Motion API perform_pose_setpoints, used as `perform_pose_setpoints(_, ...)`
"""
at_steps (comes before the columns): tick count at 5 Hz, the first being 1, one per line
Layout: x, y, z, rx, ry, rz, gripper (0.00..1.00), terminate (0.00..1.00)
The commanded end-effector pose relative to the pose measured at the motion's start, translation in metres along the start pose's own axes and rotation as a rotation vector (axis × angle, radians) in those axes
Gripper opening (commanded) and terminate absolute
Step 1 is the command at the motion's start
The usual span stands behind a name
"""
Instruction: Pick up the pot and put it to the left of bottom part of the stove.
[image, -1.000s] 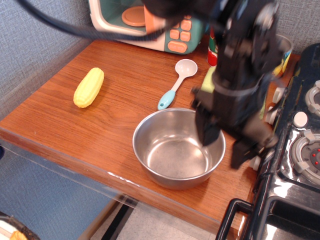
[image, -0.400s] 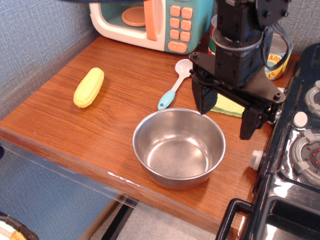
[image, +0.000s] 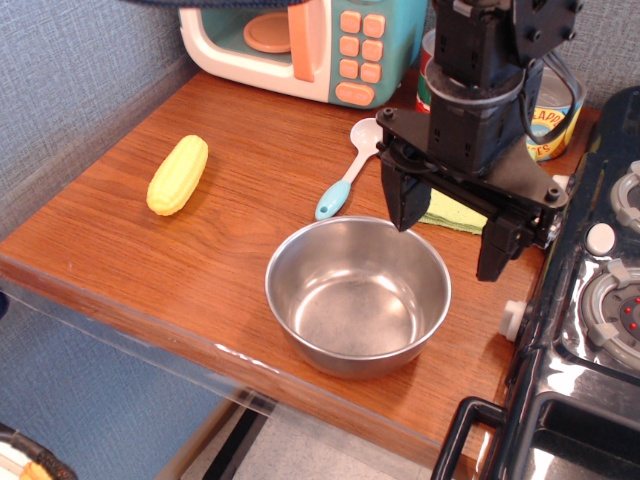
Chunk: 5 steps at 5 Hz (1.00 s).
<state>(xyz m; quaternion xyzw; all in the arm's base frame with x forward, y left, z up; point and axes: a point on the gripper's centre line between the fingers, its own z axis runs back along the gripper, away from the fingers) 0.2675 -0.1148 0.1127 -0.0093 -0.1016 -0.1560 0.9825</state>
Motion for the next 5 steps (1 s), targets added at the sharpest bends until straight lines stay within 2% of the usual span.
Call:
perform_pose_setpoints(1, 0.0018, -0.0004, 0.0162, -0.002, -0.04, 0.003, 1.0, 0.0)
perform_pose_setpoints(4, 0.0018, -0.0004, 0.0162, -0.002, -0.04, 0.003, 1.0, 0.0)
perform_pose_setpoints(5, 0.0018, -0.0004, 0.0162, -0.002, -0.04, 0.003, 1.0, 1.0)
